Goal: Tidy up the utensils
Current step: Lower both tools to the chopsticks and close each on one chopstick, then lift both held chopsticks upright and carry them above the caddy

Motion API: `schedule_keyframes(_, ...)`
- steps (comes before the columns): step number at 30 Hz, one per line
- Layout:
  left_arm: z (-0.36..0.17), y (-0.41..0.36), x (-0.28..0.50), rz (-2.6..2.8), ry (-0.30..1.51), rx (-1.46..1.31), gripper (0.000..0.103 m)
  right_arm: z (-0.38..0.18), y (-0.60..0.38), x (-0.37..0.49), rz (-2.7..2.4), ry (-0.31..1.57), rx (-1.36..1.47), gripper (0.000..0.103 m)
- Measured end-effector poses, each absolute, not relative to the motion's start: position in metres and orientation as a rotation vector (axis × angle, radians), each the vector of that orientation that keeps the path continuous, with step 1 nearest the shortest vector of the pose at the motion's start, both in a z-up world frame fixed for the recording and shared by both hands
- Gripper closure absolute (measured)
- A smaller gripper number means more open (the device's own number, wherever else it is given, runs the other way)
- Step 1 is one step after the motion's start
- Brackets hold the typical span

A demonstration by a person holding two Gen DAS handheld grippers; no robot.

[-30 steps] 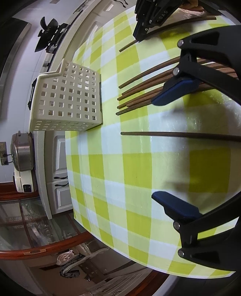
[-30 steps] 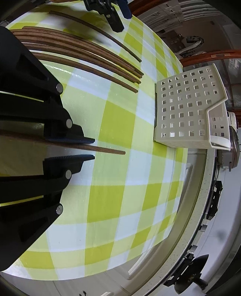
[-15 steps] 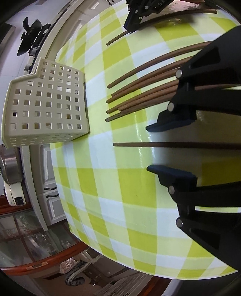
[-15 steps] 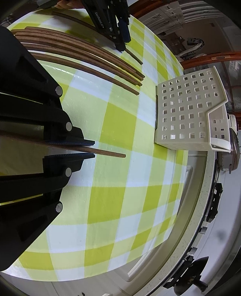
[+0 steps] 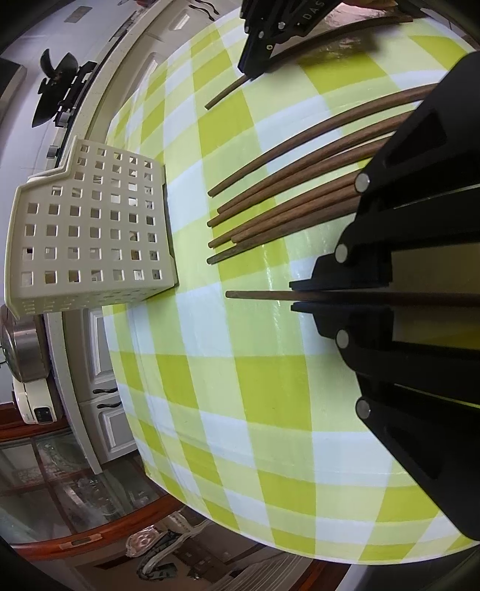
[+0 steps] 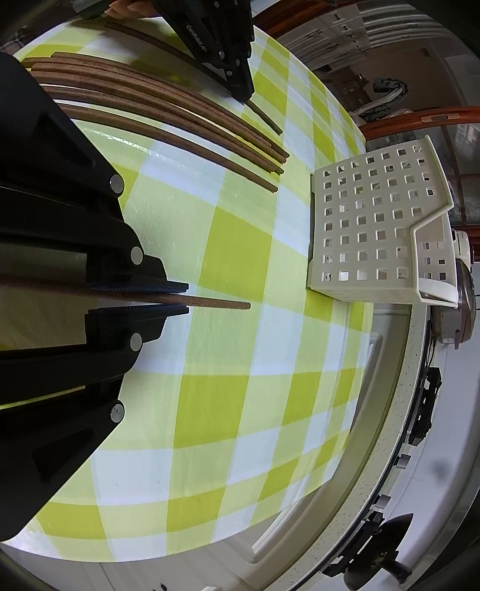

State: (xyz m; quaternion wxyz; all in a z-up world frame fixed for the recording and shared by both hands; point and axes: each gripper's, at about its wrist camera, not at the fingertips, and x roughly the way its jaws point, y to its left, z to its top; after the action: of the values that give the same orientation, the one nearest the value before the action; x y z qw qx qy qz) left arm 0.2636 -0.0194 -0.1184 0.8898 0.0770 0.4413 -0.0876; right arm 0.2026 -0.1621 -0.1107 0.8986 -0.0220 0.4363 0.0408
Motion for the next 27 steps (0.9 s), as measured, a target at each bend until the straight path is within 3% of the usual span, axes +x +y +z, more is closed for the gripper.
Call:
schedule_keyframes(9,-0.104,-0.008,0.250,-0.185,0.889,0.100,0.097,-0.099,-0.159,0.196,0.097,0.871,-0.021,0.097)
schedule_keyframes(27,-0.008,-0.001,0.189,-0.200,0.652,0.075,0.097,-0.022,-0.147,0.161,0.143,0.653,0.007,0.097)
